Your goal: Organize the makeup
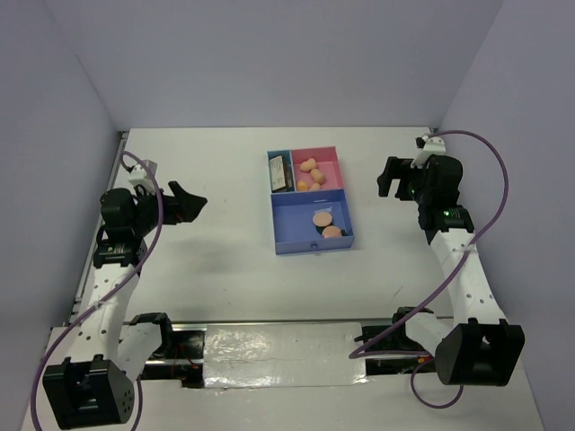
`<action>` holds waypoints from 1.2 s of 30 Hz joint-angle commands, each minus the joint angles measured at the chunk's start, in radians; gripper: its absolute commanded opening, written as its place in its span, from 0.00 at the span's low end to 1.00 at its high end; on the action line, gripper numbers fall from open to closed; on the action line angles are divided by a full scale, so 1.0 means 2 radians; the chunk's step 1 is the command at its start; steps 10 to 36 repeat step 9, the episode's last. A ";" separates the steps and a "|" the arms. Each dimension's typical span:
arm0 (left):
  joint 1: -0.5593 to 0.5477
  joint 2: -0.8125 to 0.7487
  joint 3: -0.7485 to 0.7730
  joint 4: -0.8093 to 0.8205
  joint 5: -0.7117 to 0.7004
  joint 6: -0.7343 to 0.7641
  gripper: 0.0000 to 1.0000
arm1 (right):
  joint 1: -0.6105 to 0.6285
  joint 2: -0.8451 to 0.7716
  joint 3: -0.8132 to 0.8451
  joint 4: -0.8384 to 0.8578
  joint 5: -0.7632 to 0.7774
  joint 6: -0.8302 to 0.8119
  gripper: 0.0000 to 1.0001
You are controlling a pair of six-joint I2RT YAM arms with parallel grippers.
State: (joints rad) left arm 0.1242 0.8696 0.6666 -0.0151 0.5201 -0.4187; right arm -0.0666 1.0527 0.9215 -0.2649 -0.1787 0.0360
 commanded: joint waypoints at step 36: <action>0.003 -0.005 -0.008 0.035 -0.001 0.003 0.99 | -0.004 -0.006 -0.007 0.039 -0.002 -0.004 1.00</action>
